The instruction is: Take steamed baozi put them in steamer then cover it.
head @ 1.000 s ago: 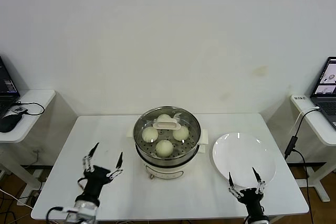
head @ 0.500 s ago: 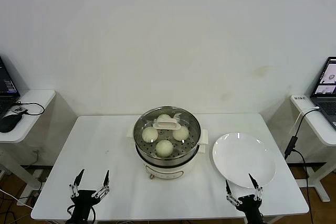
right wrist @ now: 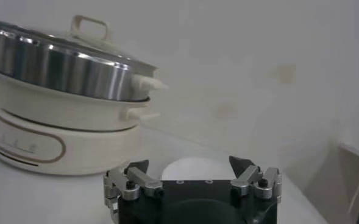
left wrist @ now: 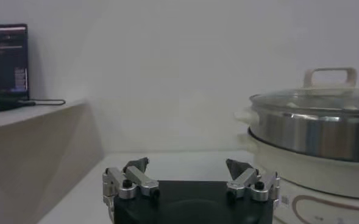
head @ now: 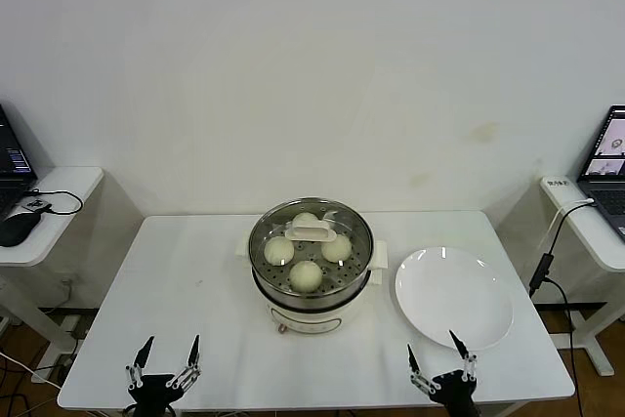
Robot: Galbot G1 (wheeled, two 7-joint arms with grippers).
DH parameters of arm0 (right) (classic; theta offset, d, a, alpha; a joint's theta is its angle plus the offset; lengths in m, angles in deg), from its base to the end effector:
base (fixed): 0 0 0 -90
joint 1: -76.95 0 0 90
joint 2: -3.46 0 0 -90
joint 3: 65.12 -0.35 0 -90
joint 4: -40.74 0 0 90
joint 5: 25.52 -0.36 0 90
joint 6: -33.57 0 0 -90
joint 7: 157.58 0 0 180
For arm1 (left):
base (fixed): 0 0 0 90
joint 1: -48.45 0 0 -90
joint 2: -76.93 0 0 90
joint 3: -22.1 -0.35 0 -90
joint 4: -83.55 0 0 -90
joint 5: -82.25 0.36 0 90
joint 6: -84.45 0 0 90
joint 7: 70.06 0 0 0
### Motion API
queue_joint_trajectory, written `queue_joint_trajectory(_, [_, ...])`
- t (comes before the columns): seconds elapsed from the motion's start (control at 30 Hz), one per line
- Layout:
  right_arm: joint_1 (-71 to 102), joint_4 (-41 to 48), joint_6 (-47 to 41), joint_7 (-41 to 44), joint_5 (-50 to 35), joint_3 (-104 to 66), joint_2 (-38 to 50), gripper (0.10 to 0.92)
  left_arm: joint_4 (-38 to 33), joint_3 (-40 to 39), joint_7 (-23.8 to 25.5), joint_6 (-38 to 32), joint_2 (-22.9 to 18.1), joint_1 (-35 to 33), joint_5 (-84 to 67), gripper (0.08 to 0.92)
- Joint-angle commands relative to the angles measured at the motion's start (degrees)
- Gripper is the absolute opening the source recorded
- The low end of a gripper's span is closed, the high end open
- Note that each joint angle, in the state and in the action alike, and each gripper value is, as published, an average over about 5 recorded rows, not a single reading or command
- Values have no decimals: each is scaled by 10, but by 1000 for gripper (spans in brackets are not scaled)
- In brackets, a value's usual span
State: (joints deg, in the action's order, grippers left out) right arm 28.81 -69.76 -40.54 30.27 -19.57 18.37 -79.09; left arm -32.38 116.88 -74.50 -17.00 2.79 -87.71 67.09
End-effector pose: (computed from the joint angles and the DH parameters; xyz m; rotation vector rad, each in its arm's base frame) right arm 0.1047 -0.0669 -0.3852 0.2461 -2.9964 0.3997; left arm 0.0952 0.0786 -0.3559 0.0392 -2.9938 -0.0188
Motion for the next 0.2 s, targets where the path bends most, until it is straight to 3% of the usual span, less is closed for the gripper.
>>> queue_joint_trajectory(0.03, [8,-4,-3,4,-7,11,5,823,6,-4,10,-11,-1,-20,-9,823])
queue_joint_trajectory(0.2, [7,-7,-4,4,-7,13,6,823,6,-7,13,-16,-1,-24,-6,823])
